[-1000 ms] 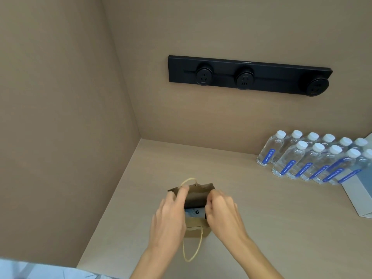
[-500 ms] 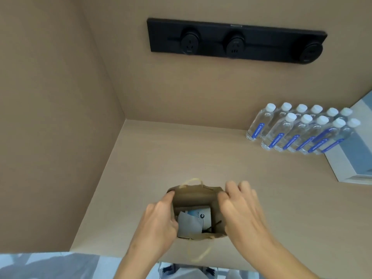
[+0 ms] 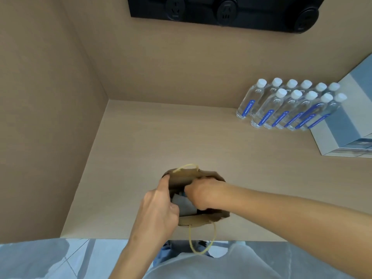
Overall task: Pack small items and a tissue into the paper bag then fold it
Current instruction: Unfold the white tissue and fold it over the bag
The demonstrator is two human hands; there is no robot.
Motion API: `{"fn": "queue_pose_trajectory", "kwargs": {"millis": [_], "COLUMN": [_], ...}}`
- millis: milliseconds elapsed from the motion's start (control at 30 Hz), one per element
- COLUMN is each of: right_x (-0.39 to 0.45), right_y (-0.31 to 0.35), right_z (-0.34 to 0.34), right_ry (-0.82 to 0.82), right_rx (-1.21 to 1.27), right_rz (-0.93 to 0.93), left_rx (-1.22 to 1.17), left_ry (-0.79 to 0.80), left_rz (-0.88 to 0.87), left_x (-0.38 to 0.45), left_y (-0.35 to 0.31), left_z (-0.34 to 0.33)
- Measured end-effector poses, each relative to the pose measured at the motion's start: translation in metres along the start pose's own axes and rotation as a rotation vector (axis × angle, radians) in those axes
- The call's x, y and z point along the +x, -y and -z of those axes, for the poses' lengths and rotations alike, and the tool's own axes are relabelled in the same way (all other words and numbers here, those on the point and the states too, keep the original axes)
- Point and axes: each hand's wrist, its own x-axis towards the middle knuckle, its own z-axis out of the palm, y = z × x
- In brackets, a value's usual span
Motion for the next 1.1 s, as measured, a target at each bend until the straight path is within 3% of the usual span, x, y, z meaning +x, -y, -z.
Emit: {"fn": "queue_pose_trajectory", "kwargs": {"millis": [367, 567, 700, 800, 933, 1100], "right_x": [0.067, 0.028, -0.028, -0.063, -0.081, -0.09], "right_y": [0.019, 0.012, -0.026, -0.05, -0.074, -0.086], "right_z": [-0.021, 0.016, 0.049, 0.06, 0.063, 0.074], "right_ry": [-0.044, -0.261, -0.519, -0.644, -0.679, -0.686], "right_rx": [0.335, 0.407, 0.687, 1.094, 1.558, 1.74], "right_rz": [-0.063, 0.012, 0.089, 0.26, 0.469, 0.628], "left_rx": [-0.027, -0.07, -0.164, -0.218, -0.225, -0.416], "left_ry": [-0.048, -0.085, -0.143, -0.126, -0.115, -0.307], "left_rz": [0.002, -0.001, -0.009, -0.016, -0.06, -0.245], "left_x": [0.007, 0.027, 0.049, 0.06, 0.058, 0.046], "left_y": [0.003, 0.005, 0.007, 0.008, 0.005, -0.024], "left_z": [-0.006, 0.011, 0.024, 0.03, 0.037, 0.073]}}
